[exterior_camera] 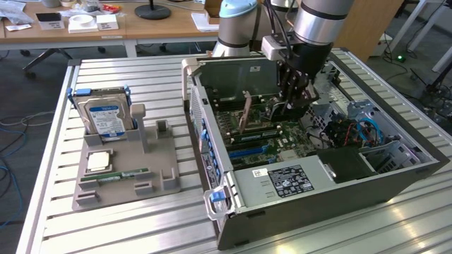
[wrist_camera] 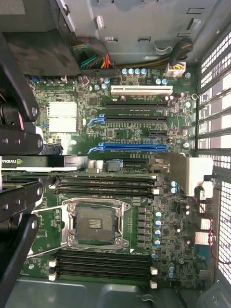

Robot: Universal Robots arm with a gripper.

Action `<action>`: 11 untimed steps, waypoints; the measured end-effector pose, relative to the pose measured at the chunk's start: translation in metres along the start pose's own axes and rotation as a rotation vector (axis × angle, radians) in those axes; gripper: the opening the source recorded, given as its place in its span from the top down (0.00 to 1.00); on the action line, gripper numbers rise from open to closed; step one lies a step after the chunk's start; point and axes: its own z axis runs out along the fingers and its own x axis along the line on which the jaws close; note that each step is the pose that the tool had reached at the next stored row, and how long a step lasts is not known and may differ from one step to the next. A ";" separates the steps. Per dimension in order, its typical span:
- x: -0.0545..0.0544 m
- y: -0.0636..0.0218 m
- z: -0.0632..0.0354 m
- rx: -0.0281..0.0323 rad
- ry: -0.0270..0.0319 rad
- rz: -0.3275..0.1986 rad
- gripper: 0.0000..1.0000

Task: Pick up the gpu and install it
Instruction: 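Insert the gpu into the slot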

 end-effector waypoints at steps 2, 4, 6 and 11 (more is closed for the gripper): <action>0.000 0.0003 0.0017 0.0004 0.0001 0.000 0.74; 0.000 0.0005 0.0034 0.0007 0.0001 0.000 0.74; 0.000 0.0008 0.0050 0.0010 0.0001 0.000 0.74; 0.000 0.0019 0.0092 0.0020 0.0000 0.000 0.74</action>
